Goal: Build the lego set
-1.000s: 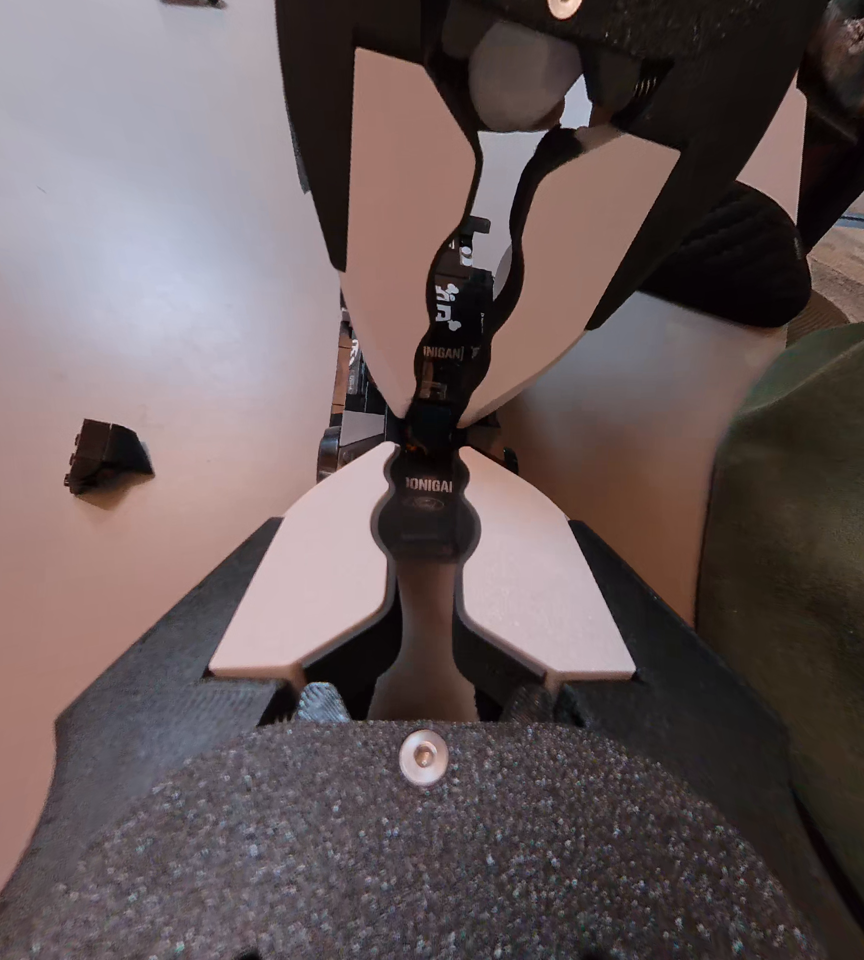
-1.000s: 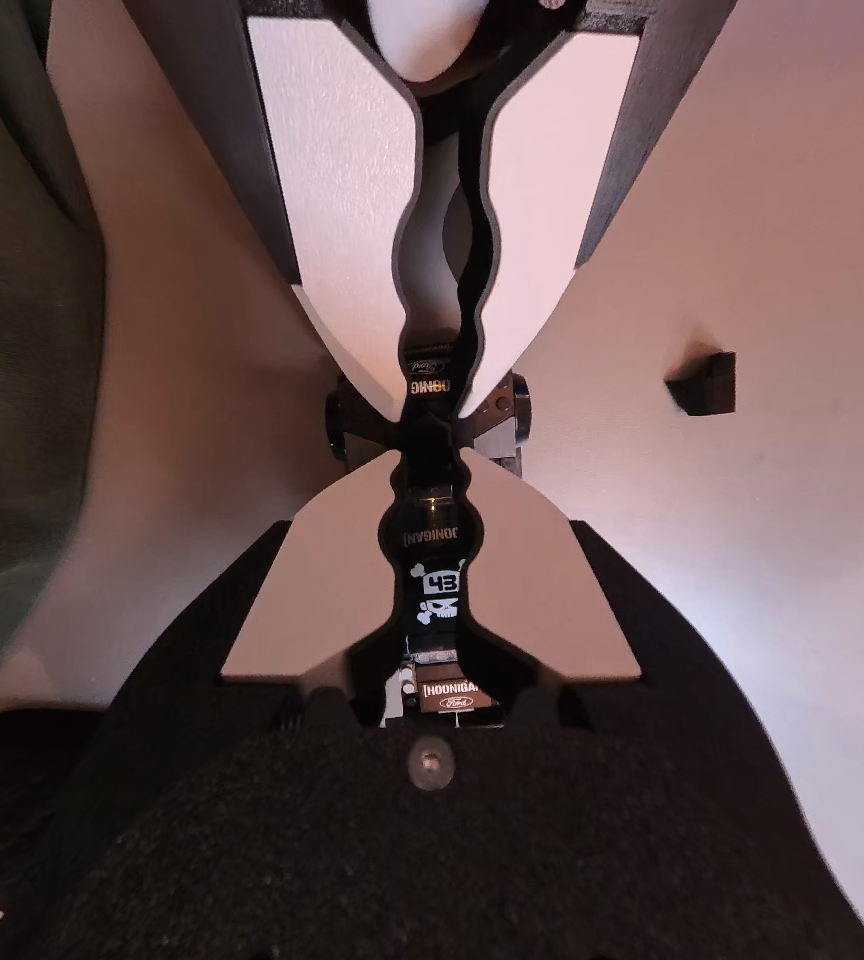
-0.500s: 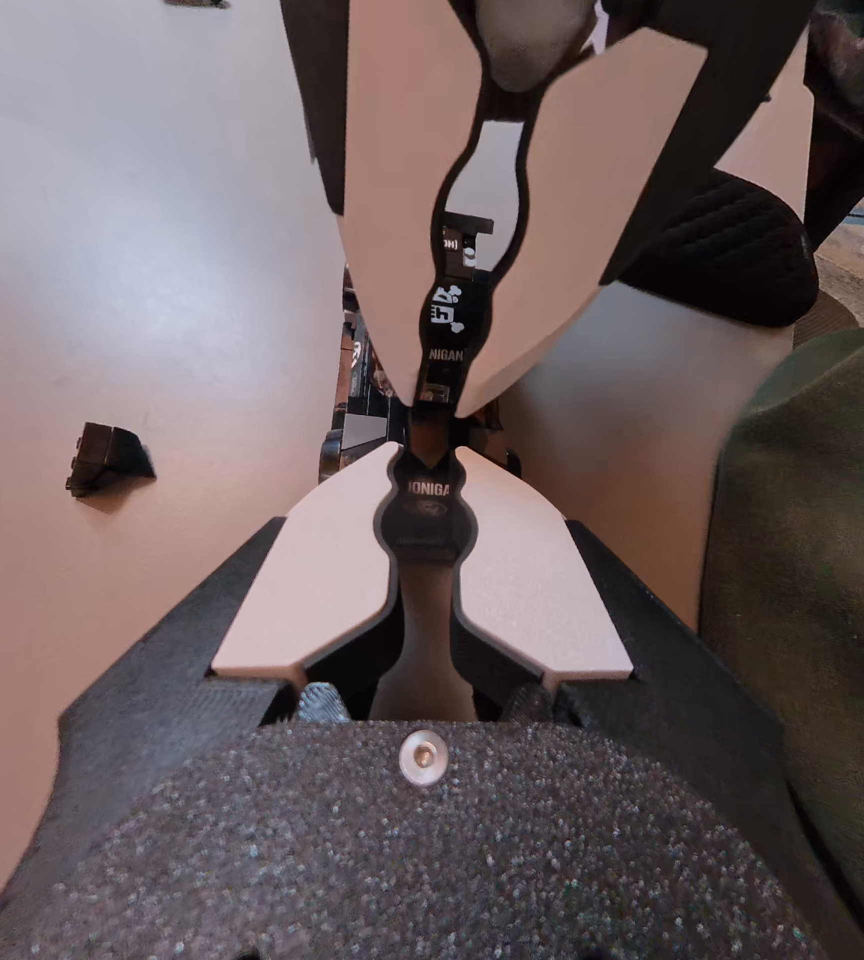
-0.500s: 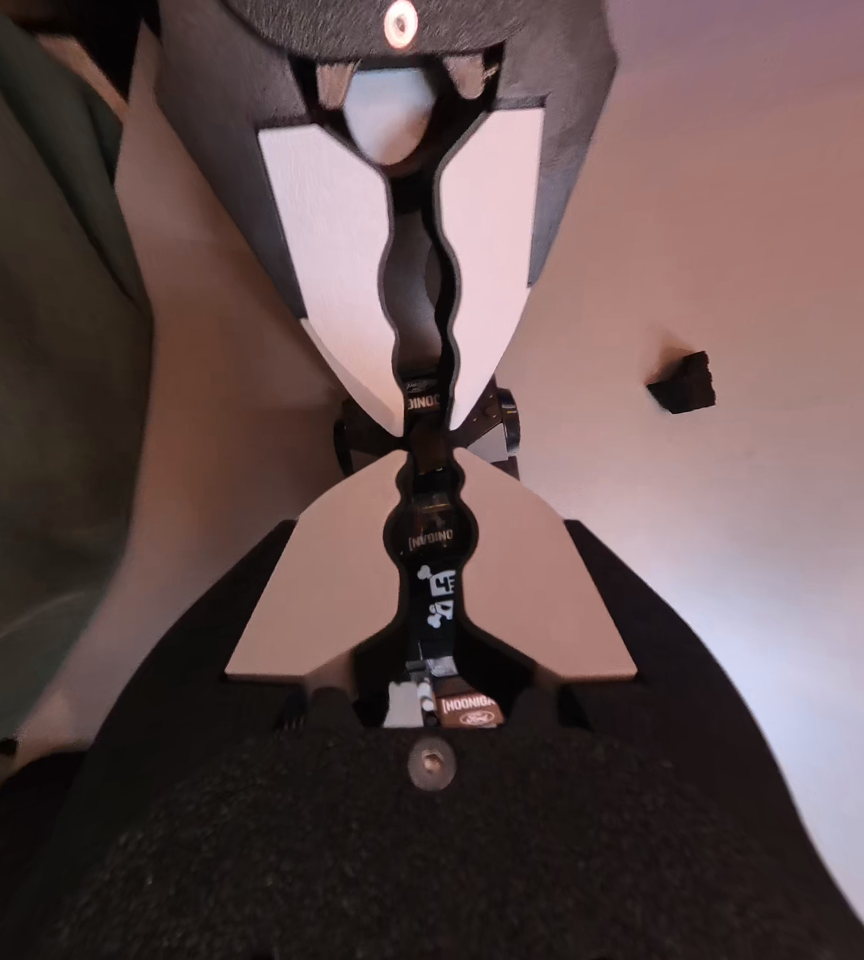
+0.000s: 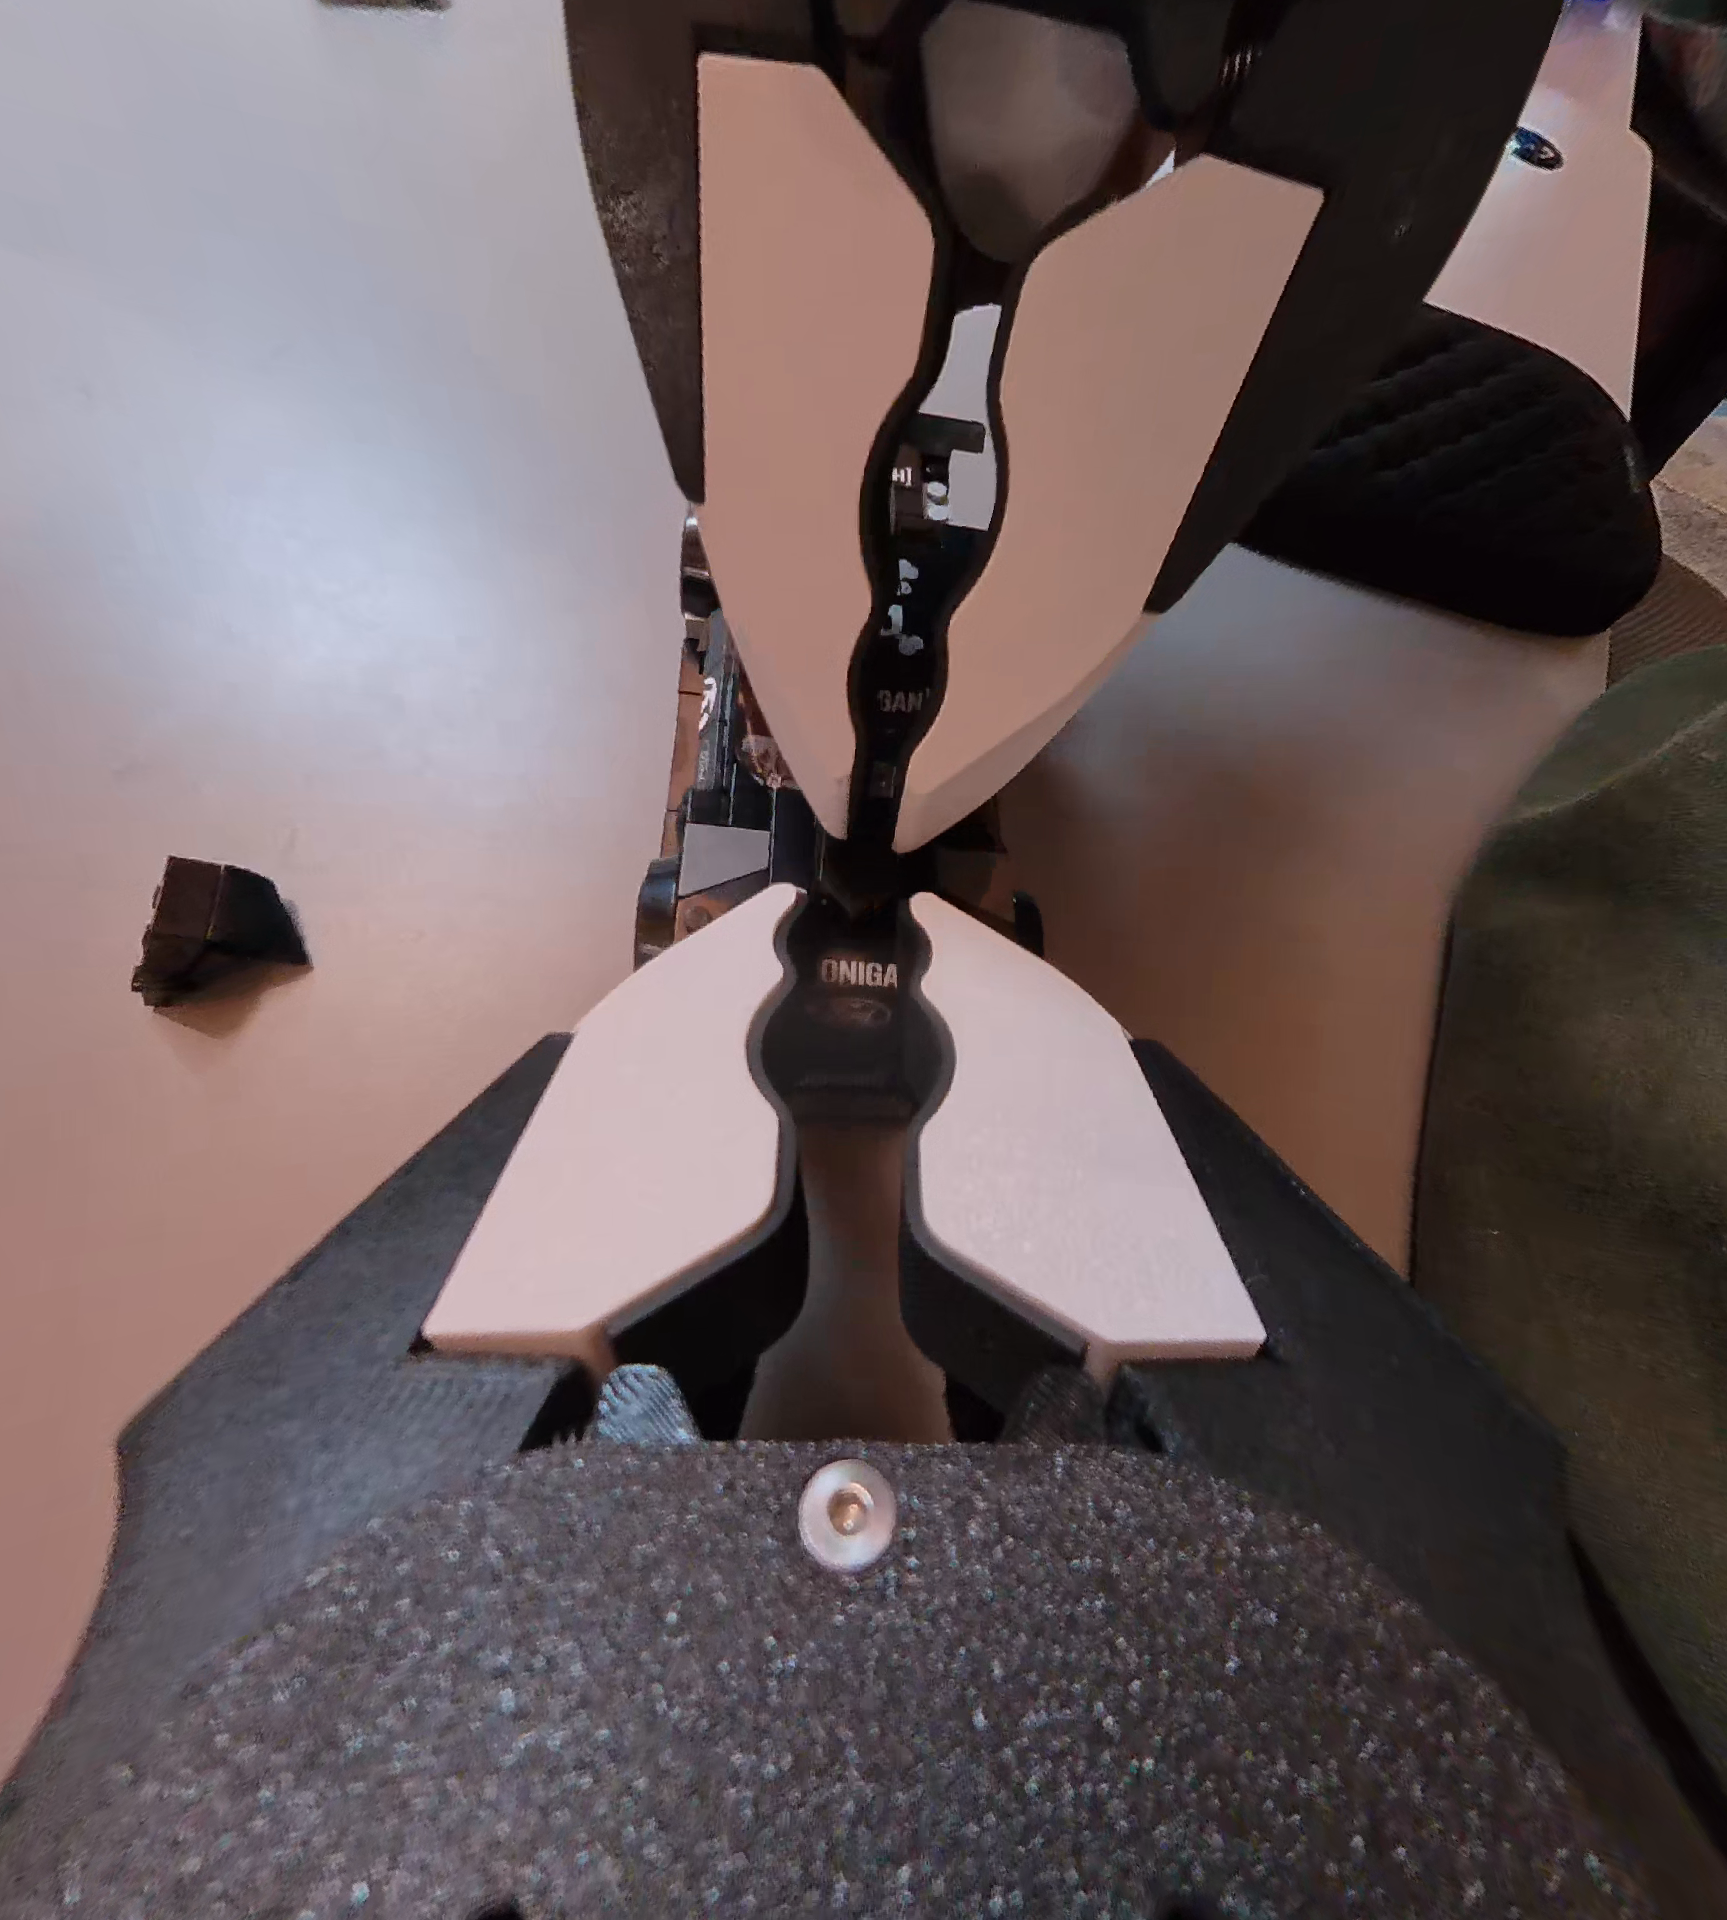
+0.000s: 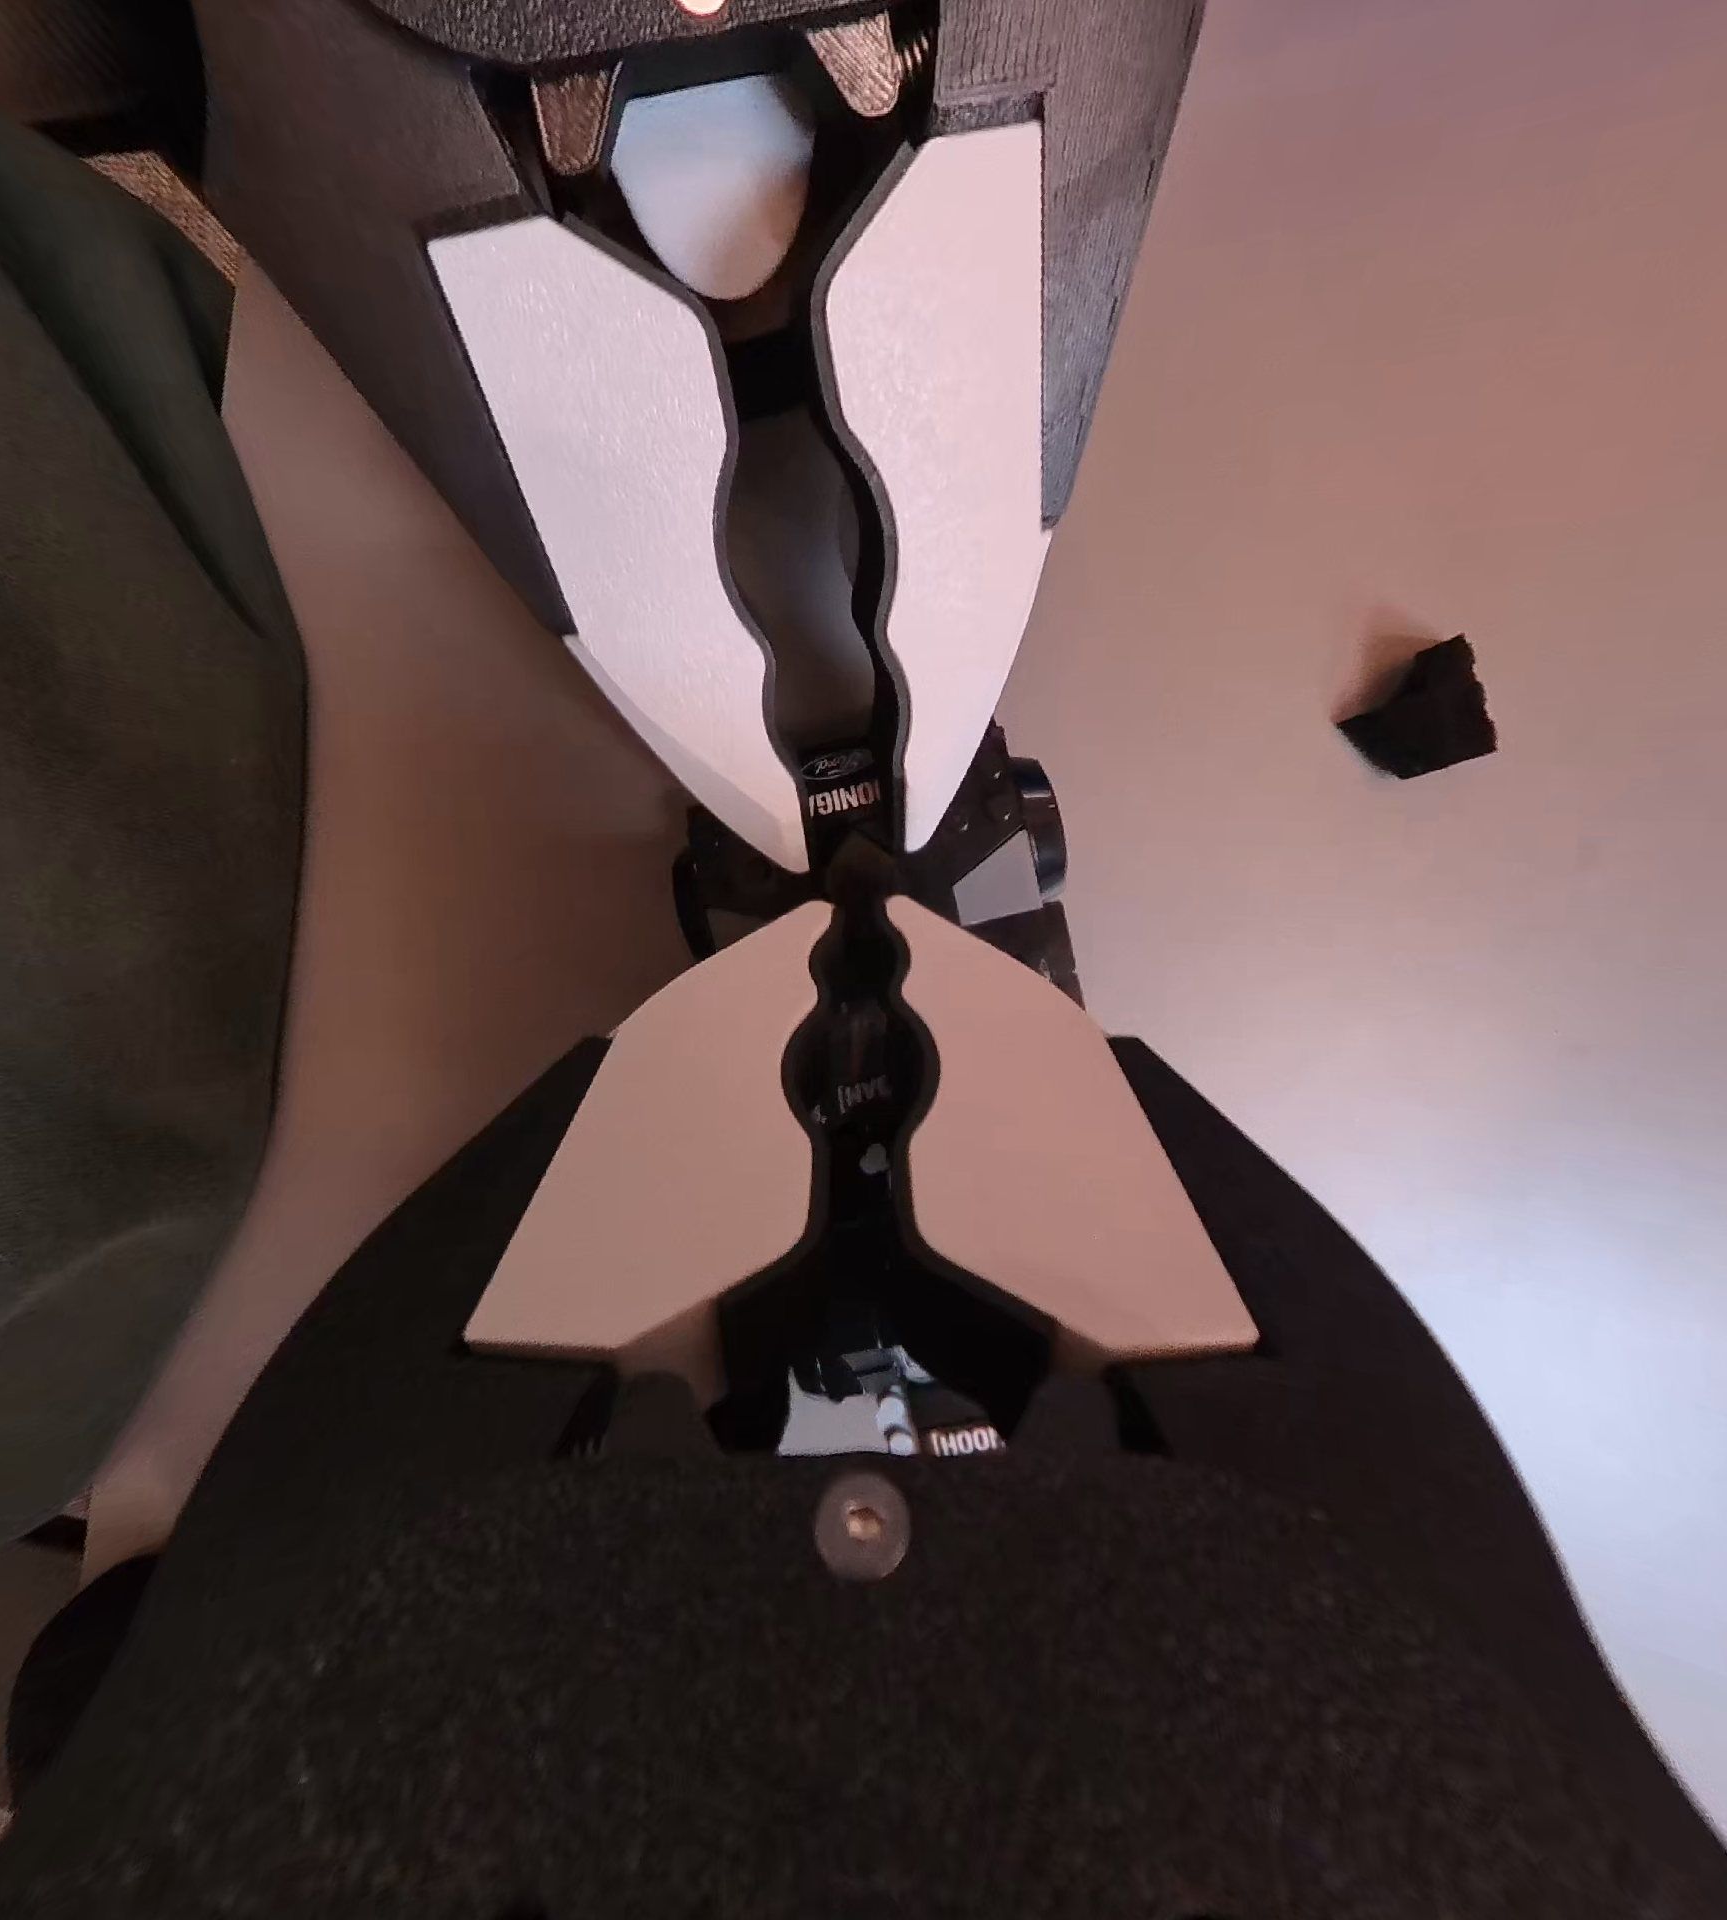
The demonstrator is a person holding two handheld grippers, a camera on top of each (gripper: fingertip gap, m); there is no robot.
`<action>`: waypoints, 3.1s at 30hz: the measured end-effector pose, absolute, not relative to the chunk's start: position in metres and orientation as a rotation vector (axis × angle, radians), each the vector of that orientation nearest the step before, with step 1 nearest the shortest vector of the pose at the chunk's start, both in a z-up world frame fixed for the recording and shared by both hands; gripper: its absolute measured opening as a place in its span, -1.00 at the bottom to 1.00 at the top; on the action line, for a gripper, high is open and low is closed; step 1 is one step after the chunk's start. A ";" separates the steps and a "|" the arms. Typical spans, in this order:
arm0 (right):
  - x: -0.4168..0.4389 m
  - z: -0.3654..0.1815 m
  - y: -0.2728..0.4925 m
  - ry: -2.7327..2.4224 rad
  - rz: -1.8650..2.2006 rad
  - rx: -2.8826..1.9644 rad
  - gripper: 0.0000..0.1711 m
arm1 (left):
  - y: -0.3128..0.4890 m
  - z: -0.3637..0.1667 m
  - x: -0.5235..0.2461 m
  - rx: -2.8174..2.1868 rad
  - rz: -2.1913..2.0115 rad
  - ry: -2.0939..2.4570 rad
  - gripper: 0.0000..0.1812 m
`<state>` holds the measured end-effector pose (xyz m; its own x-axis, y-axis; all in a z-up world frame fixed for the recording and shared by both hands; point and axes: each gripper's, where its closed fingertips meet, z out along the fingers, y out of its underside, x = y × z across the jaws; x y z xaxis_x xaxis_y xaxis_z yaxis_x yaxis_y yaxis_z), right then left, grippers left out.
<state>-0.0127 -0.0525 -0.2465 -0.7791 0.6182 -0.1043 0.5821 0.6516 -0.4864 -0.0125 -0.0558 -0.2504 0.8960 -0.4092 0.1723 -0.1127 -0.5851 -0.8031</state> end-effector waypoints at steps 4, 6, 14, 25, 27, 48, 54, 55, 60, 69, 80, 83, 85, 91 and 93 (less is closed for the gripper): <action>-0.011 -0.247 -0.051 -2.776 0.807 -1.026 -0.95 | -0.055 -0.250 -0.011 -2.181 -0.426 0.381 -0.84; -0.011 -0.247 -0.051 -2.773 0.814 -1.024 -0.95 | -0.054 -0.250 -0.011 -2.182 -0.420 0.383 -0.84; -0.014 -0.242 -0.054 -2.774 0.834 -1.018 -0.96 | -0.054 -0.251 -0.011 -2.182 -0.382 0.398 -0.87; -0.014 -0.247 -0.051 -2.789 0.784 -1.027 -1.00 | -0.054 -0.250 -0.011 -2.174 -0.386 0.399 -0.87; -0.013 -0.247 -0.050 -2.801 0.769 -1.018 -0.99 | -0.054 -0.249 -0.011 -2.170 -0.389 0.397 -0.87; -0.018 -0.245 -0.058 -2.835 0.770 -0.985 -0.99 | -0.056 -0.249 -0.012 -2.165 -0.397 0.387 -0.84; -0.018 -0.246 -0.060 -2.841 0.762 -0.983 -0.99 | -0.059 -0.244 -0.015 -2.146 -0.419 0.371 -0.77; -0.018 -0.246 -0.060 -2.842 0.761 -0.984 -0.99 | -0.060 -0.244 -0.017 -2.155 -0.407 0.373 -0.75; -0.019 -0.246 -0.062 -2.844 0.763 -0.990 -1.00 | -0.075 -0.254 -0.027 -2.246 -0.343 0.441 -0.67; -0.021 -0.250 -0.065 -2.849 0.749 -0.994 -0.99 | -0.073 -0.253 -0.022 -2.208 -0.393 0.424 -0.67; -0.009 -0.233 -0.042 -2.797 0.791 -0.872 -0.63 | -0.073 -0.253 -0.022 -2.199 -0.402 0.414 -0.68; -0.005 -0.243 -0.043 -2.827 0.749 -0.818 -0.57 | -0.073 -0.253 -0.022 -2.199 -0.401 0.413 -0.68; -0.007 -0.249 -0.042 -2.844 0.688 -0.788 -0.57 | -0.073 -0.253 -0.022 -2.199 -0.398 0.413 -0.68; -0.006 -0.254 -0.046 -2.895 0.639 -0.744 -0.75 | -0.072 -0.252 -0.023 -2.197 -0.396 0.405 -0.69; -0.008 -0.252 -0.047 -2.881 0.646 -0.742 -0.82 | -0.072 -0.253 -0.023 -2.195 -0.397 0.406 -0.69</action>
